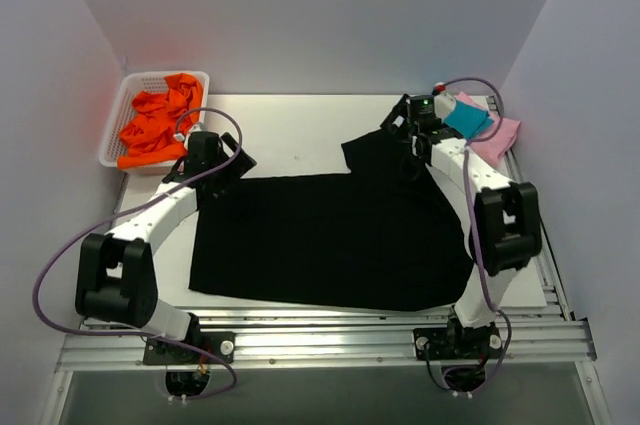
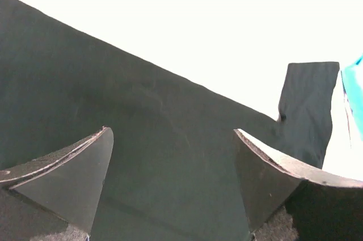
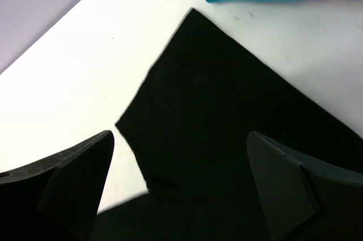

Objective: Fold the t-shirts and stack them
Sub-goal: Fold the tshirt

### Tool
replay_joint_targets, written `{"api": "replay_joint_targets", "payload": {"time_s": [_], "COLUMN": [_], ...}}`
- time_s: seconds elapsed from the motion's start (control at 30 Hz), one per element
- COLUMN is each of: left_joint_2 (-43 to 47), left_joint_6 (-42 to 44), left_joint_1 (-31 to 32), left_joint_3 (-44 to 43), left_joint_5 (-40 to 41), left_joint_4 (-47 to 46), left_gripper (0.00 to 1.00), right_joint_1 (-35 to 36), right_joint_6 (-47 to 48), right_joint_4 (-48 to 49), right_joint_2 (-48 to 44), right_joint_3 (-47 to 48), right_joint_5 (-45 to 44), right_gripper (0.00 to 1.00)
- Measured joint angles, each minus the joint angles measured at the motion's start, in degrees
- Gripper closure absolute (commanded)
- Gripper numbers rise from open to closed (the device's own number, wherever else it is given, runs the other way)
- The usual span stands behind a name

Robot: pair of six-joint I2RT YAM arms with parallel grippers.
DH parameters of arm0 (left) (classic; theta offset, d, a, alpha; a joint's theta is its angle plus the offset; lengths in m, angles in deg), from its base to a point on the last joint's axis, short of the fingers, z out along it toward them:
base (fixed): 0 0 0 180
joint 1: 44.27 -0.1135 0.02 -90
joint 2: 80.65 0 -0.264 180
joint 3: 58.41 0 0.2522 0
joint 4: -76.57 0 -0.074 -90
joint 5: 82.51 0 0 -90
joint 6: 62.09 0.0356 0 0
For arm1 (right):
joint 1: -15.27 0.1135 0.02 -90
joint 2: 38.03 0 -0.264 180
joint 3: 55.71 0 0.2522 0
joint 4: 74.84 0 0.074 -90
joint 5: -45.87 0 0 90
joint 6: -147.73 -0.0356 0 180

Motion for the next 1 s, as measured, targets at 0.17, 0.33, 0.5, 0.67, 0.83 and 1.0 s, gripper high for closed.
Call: {"api": "replay_joint_targets", "payload": {"time_s": [0.17,0.33,0.5,0.67,0.83,1.0], "left_joint_2": [-7.72,-8.92,-9.2,-9.86,-9.86,-10.38], "left_joint_6": [0.42,1.11,1.55,1.55,1.53,1.55], "left_joint_1": [-2.69,-2.91,-3.19,-3.87,-4.24,-4.92], "left_joint_3": [-0.76,-0.76,-0.74,-0.44,0.83,2.08], "left_joint_5": [-4.2,-7.21,-9.07,-10.43,-11.19,-11.72], "left_joint_4": [-5.44,-10.12,-13.46,-15.08,-16.57,-17.03], "left_gripper": [0.06,0.05,0.05,0.05,0.05,0.05], "right_joint_1": [-0.04,-0.37,-0.9,-1.31,-1.29,-0.85], "right_joint_6": [5.42,8.9,11.37,12.61,13.88,14.19], "right_joint_4": [-2.49,-7.02,-10.51,-11.72,-11.5,-10.97], "right_joint_2": [18.99,29.97,37.48,41.29,46.29,47.89], "right_joint_3": [20.06,35.8,45.7,46.56,48.19,50.4], "right_joint_5": [1.95,0.59,-2.73,-5.22,-7.69,-7.96], "right_gripper": [0.02,0.02,0.02,0.02,0.03,0.12]}}
